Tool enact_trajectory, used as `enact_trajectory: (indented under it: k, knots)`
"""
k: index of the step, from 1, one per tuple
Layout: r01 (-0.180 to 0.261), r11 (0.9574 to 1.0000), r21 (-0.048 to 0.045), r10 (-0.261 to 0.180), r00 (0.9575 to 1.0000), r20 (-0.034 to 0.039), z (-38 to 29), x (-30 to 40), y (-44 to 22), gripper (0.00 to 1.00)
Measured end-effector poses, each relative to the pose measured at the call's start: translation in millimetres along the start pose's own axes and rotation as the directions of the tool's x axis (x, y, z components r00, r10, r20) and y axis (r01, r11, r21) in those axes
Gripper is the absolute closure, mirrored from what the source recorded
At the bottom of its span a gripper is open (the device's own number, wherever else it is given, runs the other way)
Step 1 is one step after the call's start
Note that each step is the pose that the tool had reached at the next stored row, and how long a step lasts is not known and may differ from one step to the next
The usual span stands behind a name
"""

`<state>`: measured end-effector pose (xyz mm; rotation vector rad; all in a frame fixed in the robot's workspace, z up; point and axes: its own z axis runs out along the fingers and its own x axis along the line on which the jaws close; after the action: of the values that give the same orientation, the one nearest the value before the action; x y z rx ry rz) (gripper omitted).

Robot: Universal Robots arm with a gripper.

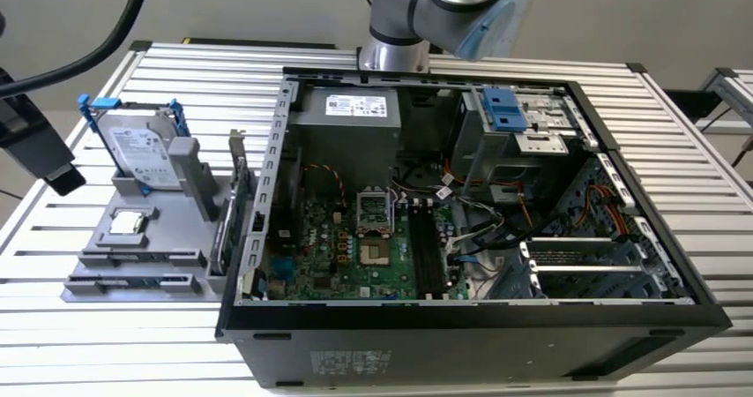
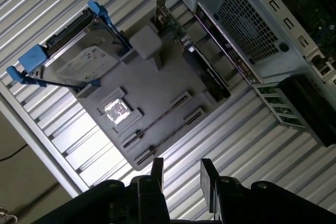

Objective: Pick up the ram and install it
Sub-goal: 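Pick up the ram and move it above insertion slot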

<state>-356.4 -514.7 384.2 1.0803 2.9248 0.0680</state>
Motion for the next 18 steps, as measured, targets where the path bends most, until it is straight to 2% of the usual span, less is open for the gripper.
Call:
enact_trajectory:
  k: [8,18]
  knots:
    - [-0.035,0.9994,0.0002,0.035,0.9994,0.0017,0.8,0.0,0.0,0.0]
    - [-0.081,0.9967,0.0003,0.081,0.9967,0.004,1.6,0.0,-0.1,0.0]
